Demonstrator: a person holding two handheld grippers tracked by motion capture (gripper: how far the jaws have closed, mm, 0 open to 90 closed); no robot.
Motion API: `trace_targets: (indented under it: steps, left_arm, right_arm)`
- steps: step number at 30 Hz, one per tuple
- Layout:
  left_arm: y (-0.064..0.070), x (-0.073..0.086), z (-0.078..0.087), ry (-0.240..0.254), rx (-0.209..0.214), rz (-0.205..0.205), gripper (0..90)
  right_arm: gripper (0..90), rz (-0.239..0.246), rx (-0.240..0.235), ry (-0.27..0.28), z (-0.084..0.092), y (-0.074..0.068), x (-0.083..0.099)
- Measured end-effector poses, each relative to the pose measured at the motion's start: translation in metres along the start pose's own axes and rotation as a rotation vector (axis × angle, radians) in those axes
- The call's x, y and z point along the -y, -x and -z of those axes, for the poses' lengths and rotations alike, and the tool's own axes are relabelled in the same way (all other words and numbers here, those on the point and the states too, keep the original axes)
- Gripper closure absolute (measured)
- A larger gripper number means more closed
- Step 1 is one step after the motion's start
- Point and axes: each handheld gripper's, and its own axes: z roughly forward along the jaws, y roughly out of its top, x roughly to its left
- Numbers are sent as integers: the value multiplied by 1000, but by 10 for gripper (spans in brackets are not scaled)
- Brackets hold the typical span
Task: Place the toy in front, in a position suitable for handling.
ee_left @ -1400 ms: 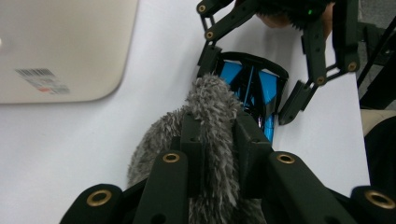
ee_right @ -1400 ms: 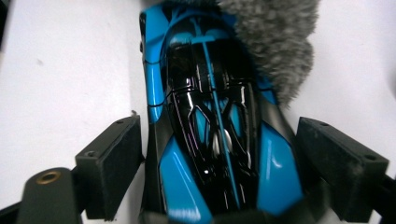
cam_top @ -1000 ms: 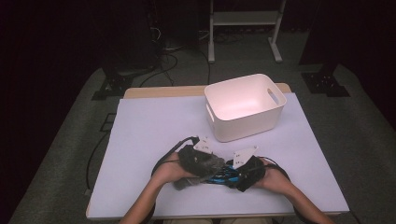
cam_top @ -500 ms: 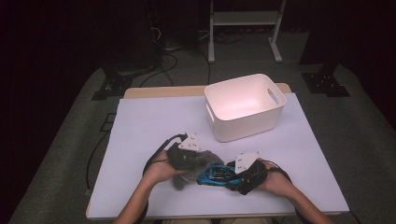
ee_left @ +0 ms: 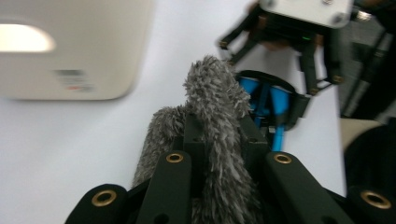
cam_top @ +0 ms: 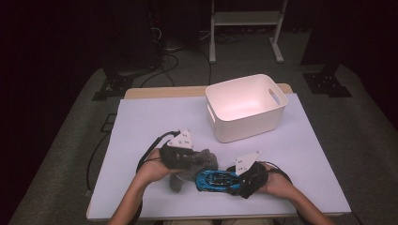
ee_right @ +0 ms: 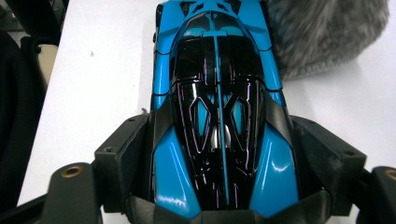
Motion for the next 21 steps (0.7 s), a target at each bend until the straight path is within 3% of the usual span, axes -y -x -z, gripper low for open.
trace_targets:
  steps: [7,9,14,21]
  left_arm:
    - [15,4,-55,-138,65,-51,778]
    - [18,6,-63,-175,63,-68,777]
    - [16,12,-57,-209,46,-72,776]
    - [7,29,-37,-240,-1,-34,775]
  right_arm:
    - [232,-14,-4,-17,6,1,4]
    - [233,-23,-3,-16,8,1,7]
    - [233,-45,-8,-20,16,2,16]
    - [232,-54,6,-22,23,0,24]
